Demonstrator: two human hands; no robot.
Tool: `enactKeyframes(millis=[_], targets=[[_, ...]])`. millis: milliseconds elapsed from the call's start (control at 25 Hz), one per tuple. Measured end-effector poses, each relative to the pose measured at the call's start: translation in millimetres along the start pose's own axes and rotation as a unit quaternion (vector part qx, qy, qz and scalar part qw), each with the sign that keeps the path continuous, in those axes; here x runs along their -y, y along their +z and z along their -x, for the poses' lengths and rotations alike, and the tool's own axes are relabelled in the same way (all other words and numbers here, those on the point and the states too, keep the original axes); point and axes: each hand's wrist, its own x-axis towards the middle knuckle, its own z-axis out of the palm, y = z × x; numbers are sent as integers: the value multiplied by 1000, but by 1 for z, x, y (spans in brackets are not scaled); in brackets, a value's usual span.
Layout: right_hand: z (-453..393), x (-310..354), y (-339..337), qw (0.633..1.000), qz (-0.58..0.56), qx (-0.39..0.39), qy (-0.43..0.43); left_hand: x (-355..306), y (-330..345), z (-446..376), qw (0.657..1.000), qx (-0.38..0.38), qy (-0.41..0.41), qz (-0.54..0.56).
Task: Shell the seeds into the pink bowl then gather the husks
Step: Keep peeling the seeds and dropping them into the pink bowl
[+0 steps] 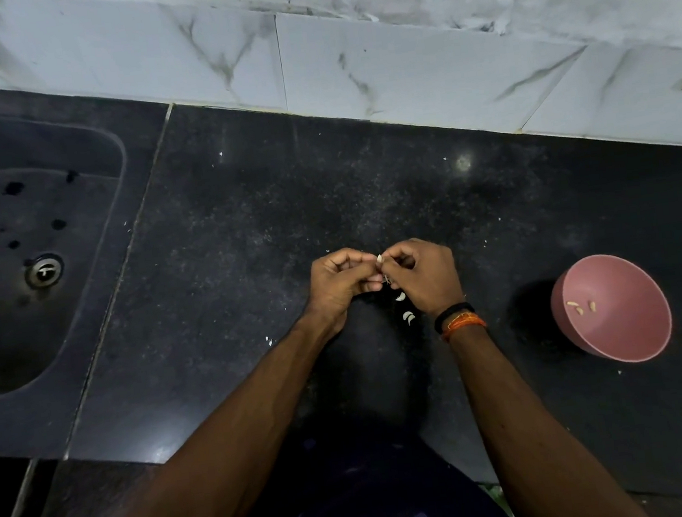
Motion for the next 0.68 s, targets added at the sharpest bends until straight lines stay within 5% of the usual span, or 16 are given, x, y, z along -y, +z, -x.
enactKeyframes(millis=[320, 680], targets=[[0, 2, 0, 999, -32, 13, 29, 0, -7, -1, 998, 55, -5, 6], [5, 3, -9, 998, -58, 25, 27, 4, -6, -1, 999, 21, 7, 25]])
